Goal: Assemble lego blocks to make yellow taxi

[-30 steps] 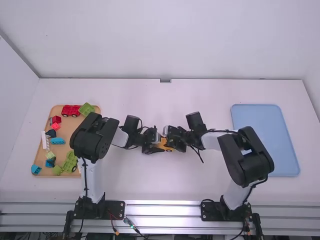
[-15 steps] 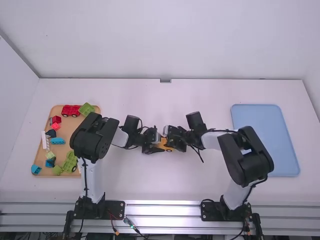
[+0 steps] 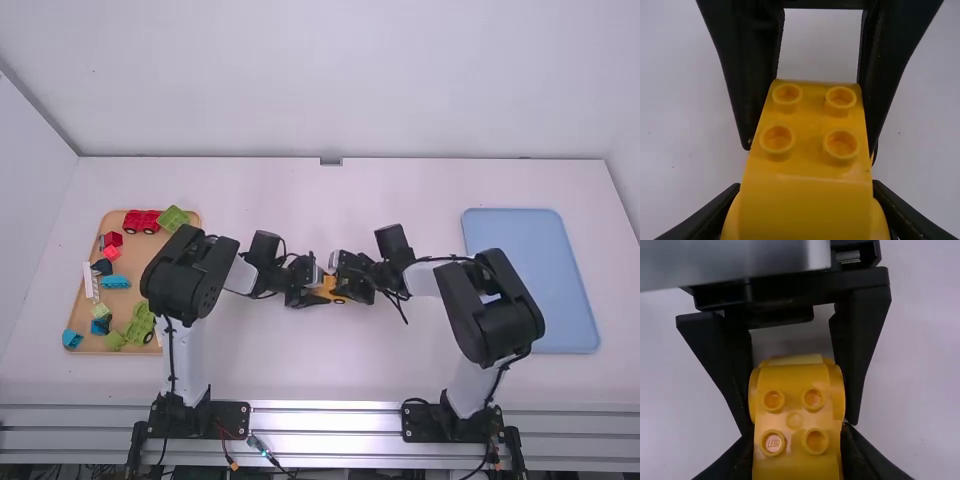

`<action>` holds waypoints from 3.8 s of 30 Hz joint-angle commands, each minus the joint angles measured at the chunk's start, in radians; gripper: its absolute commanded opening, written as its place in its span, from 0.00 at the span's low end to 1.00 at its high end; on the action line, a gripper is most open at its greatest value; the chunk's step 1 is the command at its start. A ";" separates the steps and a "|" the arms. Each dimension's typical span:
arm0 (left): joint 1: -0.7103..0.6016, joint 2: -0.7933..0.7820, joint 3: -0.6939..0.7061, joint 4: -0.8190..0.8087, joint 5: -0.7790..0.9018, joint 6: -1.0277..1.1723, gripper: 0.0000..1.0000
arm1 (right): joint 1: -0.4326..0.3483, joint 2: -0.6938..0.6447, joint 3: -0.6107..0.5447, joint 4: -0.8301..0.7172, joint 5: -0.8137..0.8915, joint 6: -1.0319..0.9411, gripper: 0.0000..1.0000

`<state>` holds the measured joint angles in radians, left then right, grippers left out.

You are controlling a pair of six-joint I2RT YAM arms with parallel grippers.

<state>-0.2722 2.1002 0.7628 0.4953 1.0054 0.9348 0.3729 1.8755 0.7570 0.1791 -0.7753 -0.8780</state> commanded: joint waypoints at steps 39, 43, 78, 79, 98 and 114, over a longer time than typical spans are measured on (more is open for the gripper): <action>0.039 -0.325 0.106 -0.581 -0.233 0.054 0.99 | -0.131 -0.029 -0.249 0.502 -0.212 0.197 0.99; 0.043 -0.424 0.130 -0.657 -0.305 0.053 0.99 | -0.100 0.091 -0.230 0.629 -0.255 0.258 0.99; 0.044 -0.509 0.129 -0.664 -0.469 0.049 0.99 | -0.161 0.021 -0.127 0.542 -0.021 0.313 0.46; 0.043 -0.509 0.129 -0.663 -0.495 0.050 0.99 | -0.223 -0.045 -0.138 0.475 0.054 0.310 0.46; 0.044 -0.509 0.129 -0.549 -0.580 0.042 0.99 | -0.997 -0.091 -0.149 0.326 0.238 0.333 0.48; 0.042 -0.509 0.129 -0.435 -0.695 -0.198 0.99 | -0.999 -0.110 -0.010 0.092 0.301 0.401 0.99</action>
<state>-0.2337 1.6070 0.8909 0.0513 0.3672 0.8616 -0.6518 1.8557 0.7238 0.2844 -0.4992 -0.4969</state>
